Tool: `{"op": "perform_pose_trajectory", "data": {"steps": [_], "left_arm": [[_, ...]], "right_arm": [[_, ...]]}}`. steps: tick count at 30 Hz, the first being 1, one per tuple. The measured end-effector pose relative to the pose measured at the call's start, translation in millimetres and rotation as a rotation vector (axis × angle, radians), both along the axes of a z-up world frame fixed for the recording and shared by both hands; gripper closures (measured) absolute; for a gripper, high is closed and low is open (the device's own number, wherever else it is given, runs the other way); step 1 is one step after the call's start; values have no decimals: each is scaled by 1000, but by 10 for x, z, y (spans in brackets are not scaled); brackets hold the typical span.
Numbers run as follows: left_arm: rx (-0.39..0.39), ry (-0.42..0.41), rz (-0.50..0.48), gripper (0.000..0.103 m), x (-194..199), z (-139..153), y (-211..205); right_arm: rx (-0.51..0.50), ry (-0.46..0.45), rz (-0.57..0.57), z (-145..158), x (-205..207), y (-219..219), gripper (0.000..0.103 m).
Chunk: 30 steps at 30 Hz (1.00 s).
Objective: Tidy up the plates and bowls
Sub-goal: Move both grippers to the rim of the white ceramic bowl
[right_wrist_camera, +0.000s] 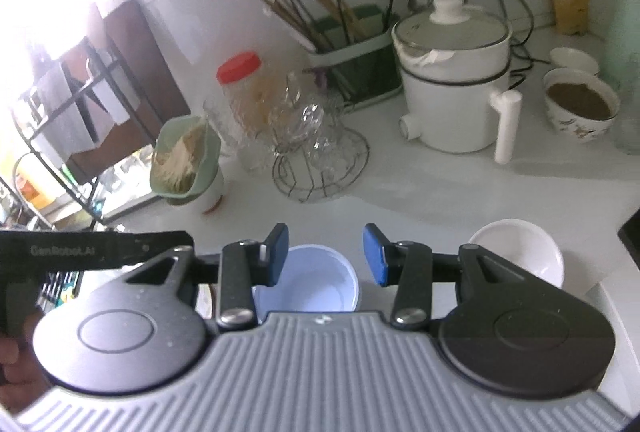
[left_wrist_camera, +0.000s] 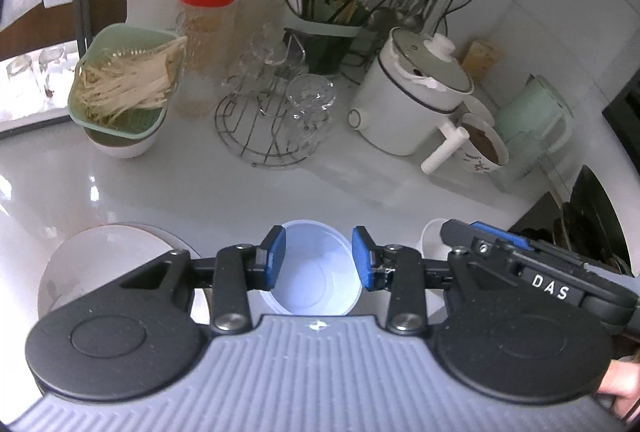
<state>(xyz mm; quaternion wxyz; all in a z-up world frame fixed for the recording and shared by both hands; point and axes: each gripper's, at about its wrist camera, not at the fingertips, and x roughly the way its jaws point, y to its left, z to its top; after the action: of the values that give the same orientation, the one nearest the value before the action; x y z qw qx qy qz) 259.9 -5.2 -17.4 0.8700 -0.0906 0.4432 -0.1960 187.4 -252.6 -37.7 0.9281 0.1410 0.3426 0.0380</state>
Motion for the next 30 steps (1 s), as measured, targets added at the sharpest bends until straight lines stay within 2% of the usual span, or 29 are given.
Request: {"op": "perform_pose_trajectory", "data": {"steps": [8,17,30], "left_arm": [[37,-33,-56,59,-156,48,22],[35,-36,-119,56,-249,54,31],[31,-16,-200,54,-193,2,-223]], "right_arm": [[-27,-30,-50,53,-239,85,58],[-48,-33,-117,66,-459,128,58],[-63,15,-233,-6,-615,-92,59]]}}
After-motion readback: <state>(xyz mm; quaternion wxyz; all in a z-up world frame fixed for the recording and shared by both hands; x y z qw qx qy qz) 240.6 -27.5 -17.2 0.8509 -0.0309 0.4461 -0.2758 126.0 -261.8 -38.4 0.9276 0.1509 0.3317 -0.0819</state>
